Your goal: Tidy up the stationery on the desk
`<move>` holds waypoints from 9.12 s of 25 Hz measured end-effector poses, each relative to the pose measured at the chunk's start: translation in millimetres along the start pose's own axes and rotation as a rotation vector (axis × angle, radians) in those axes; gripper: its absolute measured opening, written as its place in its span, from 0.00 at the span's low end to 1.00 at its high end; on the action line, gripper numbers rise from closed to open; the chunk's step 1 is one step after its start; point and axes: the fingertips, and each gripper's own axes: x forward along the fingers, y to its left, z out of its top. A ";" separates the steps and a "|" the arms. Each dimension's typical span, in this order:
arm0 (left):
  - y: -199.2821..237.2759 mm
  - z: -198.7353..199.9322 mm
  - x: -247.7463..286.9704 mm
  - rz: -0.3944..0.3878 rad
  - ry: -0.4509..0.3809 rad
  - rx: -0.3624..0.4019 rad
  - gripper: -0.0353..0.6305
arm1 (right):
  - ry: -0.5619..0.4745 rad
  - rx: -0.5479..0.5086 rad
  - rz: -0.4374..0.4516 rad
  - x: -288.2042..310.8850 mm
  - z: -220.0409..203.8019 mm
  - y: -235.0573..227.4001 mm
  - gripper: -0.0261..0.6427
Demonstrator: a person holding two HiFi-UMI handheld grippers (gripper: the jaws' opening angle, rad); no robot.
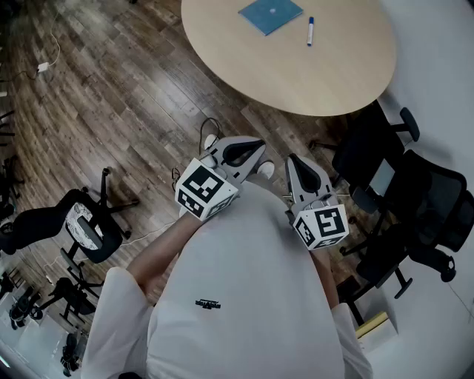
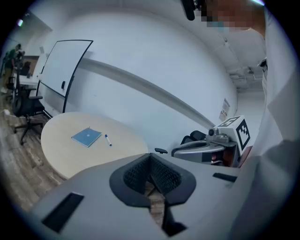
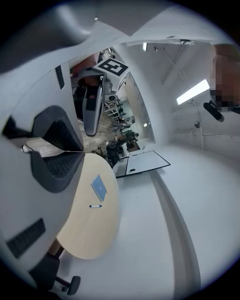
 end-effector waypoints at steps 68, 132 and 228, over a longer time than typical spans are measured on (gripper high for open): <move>223.2 157.9 167.9 0.120 -0.061 -0.076 0.08 | -0.070 0.204 -0.187 228.7 173.2 -208.3 0.09; 555.7 37.5 346.7 0.383 0.319 0.032 0.44 | 0.182 0.458 -0.181 523.2 43.5 -402.4 0.25; 434.4 -29.9 357.4 0.410 0.273 -0.240 0.09 | 0.368 0.224 -0.305 460.7 -13.7 -481.3 0.17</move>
